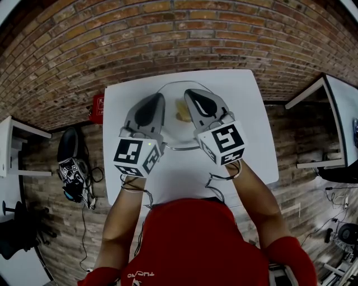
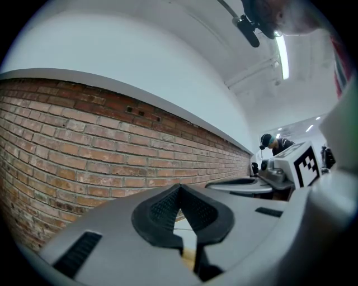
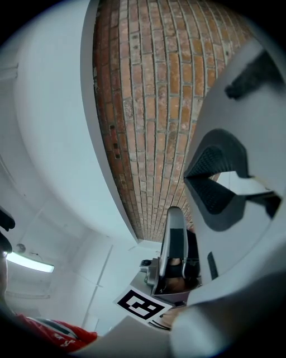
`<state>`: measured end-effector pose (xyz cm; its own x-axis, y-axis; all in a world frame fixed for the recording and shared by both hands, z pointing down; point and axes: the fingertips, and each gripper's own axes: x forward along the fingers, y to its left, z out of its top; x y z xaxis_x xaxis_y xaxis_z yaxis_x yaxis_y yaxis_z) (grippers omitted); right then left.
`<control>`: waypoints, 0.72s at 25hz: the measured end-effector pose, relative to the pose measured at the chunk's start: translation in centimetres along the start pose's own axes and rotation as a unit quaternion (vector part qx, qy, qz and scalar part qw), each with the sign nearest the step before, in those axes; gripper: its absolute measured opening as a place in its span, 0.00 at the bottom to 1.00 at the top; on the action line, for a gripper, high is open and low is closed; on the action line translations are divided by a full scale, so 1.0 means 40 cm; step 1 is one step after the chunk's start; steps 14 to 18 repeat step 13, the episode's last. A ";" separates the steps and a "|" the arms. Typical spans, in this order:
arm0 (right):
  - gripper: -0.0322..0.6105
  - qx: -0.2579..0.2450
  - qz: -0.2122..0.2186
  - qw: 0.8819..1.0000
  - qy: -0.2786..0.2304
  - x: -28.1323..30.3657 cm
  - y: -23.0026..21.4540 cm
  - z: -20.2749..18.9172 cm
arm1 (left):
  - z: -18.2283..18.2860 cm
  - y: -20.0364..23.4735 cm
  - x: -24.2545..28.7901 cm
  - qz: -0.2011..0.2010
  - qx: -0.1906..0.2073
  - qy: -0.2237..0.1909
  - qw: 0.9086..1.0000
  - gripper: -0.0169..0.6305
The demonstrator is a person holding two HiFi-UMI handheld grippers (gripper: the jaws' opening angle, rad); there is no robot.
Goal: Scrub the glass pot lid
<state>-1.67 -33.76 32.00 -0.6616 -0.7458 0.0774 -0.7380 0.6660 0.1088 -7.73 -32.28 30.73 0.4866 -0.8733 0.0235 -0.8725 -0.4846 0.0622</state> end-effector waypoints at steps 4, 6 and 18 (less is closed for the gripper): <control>0.10 -0.001 -0.001 1.000 0.000 -0.002 0.000 -0.001 | -0.001 0.000 -0.001 0.000 0.000 0.001 1.000 0.05; 0.10 -0.001 -0.001 1.000 0.001 -0.002 0.000 -0.002 | -0.002 0.000 -0.003 0.001 -0.001 0.001 1.000 0.05; 0.10 0.001 -0.002 1.000 0.001 -0.007 0.008 -0.006 | -0.006 0.004 -0.013 0.003 -0.005 0.000 1.000 0.05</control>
